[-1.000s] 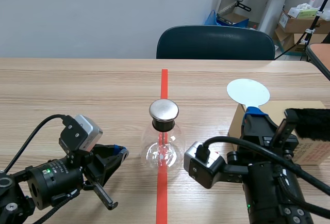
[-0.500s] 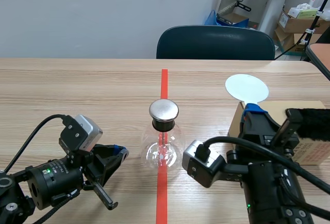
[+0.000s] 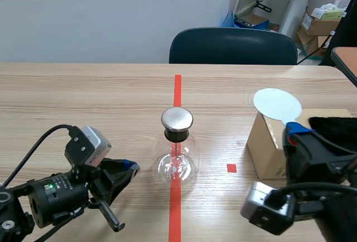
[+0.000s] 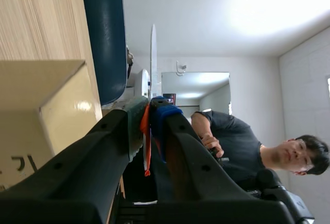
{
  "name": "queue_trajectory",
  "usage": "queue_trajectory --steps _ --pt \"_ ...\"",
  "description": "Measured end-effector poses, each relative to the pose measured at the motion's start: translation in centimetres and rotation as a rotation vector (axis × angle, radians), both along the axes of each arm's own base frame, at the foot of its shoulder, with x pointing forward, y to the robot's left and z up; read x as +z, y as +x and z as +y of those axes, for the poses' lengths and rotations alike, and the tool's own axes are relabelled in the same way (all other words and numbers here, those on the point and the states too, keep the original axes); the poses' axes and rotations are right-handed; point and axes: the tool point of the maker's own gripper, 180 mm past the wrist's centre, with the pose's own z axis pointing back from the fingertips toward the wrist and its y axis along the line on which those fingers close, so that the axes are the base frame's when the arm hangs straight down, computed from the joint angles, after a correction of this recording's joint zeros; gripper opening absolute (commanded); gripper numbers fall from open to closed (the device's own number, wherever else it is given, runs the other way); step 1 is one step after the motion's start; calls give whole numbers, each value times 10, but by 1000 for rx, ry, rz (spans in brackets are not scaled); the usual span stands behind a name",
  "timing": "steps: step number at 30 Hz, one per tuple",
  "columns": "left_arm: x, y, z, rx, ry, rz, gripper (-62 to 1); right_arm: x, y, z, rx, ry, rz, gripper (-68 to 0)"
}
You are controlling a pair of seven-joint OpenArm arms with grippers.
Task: Do the electroscope experiment
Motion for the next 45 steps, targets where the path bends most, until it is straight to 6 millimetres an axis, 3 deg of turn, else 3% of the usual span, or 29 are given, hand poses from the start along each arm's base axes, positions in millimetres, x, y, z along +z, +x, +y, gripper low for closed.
queue_trajectory --steps 8,16,23,28,36,38,43,45 --pt "29 -22 3 -94 11 -42 -582 12 -3 -45 -13 27 -42 -665" --pt "61 -58 3 -195 -38 -79 -581 -15 -20 -92 -76 60 17 -665" --pt "67 -96 0 -279 -59 -67 -536 -32 -10 -123 -162 70 23 -665" --pt "75 -111 -10 -339 -60 -82 -536 -38 -5 -126 -169 61 32 -665" --pt "87 -137 -19 -409 -82 -73 -527 -66 -16 -127 -175 38 122 -665" --pt "91 -139 -20 -417 -88 -75 -463 -67 -17 -129 -184 38 127 -665" --pt "100 -138 -20 -421 -78 -106 -182 -70 -18 -137 -231 24 139 -665" --pt "105 -135 -19 -415 -86 -133 -137 -70 -18 -138 -234 24 138 -665"
